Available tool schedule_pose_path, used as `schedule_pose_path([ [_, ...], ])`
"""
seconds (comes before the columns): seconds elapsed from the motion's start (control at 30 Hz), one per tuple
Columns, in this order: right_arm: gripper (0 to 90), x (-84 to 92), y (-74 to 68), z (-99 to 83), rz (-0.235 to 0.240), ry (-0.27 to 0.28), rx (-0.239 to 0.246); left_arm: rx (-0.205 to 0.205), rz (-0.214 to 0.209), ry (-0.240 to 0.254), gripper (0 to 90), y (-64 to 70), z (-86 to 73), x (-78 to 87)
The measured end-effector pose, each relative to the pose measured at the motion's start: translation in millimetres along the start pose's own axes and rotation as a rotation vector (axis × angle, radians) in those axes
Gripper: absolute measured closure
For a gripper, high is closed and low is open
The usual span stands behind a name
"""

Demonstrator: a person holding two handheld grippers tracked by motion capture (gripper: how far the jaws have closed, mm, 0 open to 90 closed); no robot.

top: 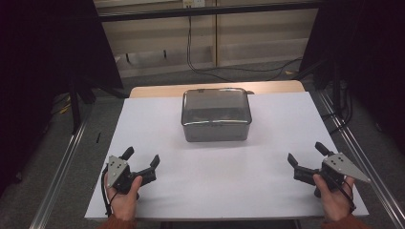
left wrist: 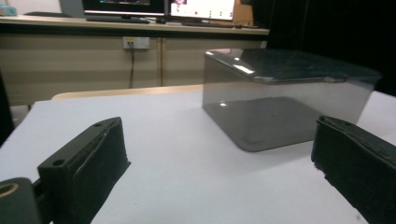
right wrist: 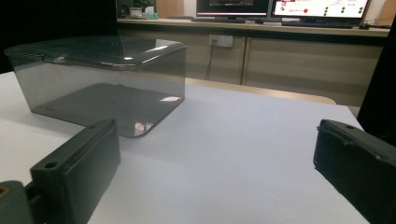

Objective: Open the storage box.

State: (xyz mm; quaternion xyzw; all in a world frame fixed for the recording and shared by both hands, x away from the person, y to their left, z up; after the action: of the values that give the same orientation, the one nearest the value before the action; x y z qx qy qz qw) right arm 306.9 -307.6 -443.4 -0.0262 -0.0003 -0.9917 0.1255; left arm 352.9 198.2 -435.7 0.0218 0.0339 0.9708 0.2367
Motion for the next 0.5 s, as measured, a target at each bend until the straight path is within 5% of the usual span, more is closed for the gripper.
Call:
schedule_pose_path([
  [0.5,0.0,-17.2,-8.0,0.4,0.044,-0.006,0.009,0.024,0.012,-0.057,3.2,-4.0,-6.1,-4.7],
])
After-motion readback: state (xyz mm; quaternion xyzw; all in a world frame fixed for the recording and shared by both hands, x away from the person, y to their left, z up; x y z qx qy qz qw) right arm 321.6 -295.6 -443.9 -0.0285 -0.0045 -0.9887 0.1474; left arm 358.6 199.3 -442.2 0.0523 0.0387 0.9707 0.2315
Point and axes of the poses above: each handheld gripper's, and its own axes: x roughly backward along the jaws, z roughly out of its top, y roughly to its right, the point moved 5 cm from there along -x, roughly forward along the jaws, and after that the axes turned 7 degrees about y, right-handed, at the moved point
